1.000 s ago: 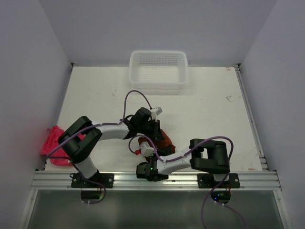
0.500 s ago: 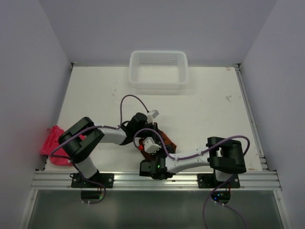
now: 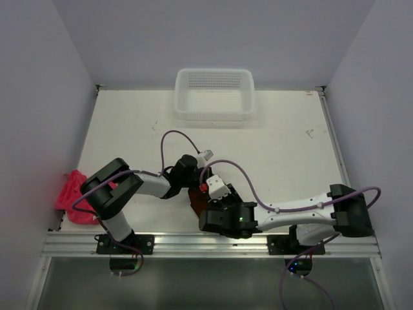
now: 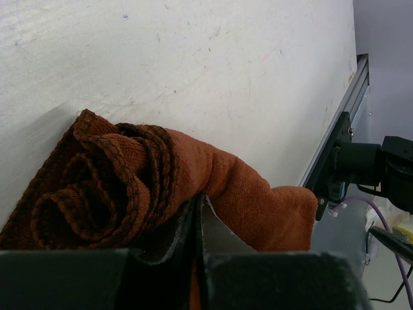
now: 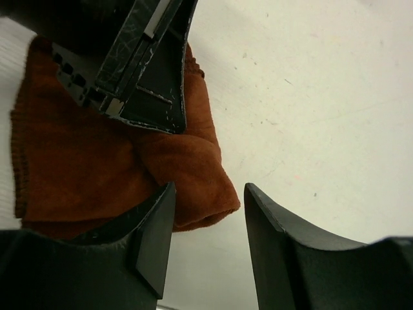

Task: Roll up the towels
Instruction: Roll the towel

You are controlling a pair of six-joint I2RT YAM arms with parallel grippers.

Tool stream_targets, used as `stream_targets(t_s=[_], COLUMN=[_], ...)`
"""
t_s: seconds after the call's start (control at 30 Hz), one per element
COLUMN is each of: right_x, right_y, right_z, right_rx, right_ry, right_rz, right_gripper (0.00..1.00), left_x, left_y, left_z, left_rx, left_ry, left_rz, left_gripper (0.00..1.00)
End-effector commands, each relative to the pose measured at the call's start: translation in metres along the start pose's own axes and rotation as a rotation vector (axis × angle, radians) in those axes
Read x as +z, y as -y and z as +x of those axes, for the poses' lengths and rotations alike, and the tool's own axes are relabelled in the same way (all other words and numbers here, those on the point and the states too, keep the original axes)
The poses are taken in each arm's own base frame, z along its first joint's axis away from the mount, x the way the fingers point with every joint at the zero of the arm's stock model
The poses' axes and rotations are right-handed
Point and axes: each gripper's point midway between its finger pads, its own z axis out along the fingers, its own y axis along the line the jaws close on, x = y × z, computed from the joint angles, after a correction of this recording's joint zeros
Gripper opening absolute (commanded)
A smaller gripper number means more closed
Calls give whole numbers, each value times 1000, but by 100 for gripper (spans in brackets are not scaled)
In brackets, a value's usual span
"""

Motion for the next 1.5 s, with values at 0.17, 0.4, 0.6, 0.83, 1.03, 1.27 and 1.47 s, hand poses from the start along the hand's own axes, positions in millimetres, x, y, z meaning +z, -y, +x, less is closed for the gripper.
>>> stream_targets(t_s=[0.17,0.4,0.6,0.83,1.03,1.27,1.47], right_x=[12,27,35,41,44,44,43], right_y=[20,10,-13,-14,-18,-22,-26], right_z=[-21,15,42,75,91,92,87], right_rx=[504,605,631,621,600,570,533], right_ry=[-68,-209,-280,-330,-356,-358,-347], right_rz=[-199,-282,-329,-291,-290,-288,-286], right_gripper=[51,59,60,53,45,36,13], left_x=[-5,-7,-9,-8,-7,-12,-15], left_y=[-45,-47,-46,-41,-39,-46,-51], left_z=[39,39,37,29,4,-46,-74], left_rx=[-36,-22,-13,8,18,13,9], left_ry=[-92,-96,-89,-86,-59,17,49], left_rz=[-159,-169,-172,-173,-168,-176,-186], left_gripper=[7,7,7,7,7,8,11])
